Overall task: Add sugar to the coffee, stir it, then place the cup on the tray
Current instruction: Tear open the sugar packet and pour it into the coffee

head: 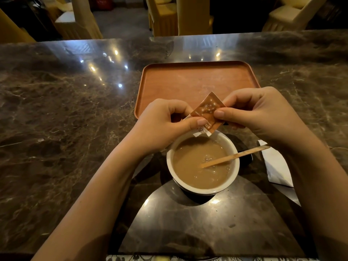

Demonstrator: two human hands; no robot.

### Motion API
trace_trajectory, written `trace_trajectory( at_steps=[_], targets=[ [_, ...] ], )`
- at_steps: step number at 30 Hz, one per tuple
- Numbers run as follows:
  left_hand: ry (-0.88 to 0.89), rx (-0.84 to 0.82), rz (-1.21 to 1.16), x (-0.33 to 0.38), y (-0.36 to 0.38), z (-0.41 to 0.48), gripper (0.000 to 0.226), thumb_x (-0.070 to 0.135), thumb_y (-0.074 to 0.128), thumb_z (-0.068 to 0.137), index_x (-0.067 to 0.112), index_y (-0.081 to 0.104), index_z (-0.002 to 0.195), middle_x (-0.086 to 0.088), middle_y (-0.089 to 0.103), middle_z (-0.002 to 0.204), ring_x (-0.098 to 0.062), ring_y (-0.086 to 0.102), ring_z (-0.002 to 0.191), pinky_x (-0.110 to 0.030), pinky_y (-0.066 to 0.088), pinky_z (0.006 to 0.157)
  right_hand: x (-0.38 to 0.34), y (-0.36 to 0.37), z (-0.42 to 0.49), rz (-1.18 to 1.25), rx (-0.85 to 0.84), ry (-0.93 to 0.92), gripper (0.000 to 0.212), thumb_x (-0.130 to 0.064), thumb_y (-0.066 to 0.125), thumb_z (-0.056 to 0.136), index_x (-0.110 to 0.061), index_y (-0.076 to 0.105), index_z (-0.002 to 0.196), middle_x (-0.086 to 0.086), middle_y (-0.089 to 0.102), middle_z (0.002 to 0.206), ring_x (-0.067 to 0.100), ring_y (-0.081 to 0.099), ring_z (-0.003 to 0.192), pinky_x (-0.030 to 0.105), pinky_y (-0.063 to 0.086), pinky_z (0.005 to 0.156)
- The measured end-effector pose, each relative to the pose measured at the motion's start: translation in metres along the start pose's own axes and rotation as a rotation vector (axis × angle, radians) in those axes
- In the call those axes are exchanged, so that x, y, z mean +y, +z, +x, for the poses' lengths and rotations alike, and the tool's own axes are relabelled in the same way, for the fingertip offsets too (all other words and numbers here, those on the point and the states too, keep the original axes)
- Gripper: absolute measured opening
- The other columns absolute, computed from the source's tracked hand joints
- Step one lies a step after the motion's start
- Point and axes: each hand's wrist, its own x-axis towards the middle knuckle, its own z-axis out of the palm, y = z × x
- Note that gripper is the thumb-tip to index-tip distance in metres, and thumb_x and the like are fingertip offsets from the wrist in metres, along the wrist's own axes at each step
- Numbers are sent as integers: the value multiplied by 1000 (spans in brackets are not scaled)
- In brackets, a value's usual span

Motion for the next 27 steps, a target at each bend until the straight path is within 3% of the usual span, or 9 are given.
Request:
trace_trajectory(
  at_steps=[8,14,20,27],
  targets=[
    [7,-3,20,0,-1,0,9,29,66,76,25,64,69,7,66,66,-16,62,65,-27,50,63,0,1,-1,-6,-5,3,15,-28,66,66,-15,69,74,-3,74,74,9,66,63,14,52,55],
    [6,-10,12,0,-2,0,17,35,64,74,18,67,73,-1,70,72,-20,64,67,-34,52,66,-1,0,-2,37,-24,9,12,-27,66,64,-17,69,72,-6,73,69,7,65,62,12,50,53],
    [12,-15,11,0,0,-1,12,34,66,74,23,65,68,1,69,69,-18,63,65,-32,51,66,0,0,-1,6,-9,9,14,-27,67,66,-16,69,73,0,74,78,9,68,65,15,53,58],
    [16,-11,6,0,-1,0,13,32,66,74,20,67,72,1,69,69,-21,63,66,-35,51,66,-1,-1,-2,37,-9,20,13,-27,67,65,-17,69,72,-6,74,69,6,67,63,12,50,54]
  ],
)
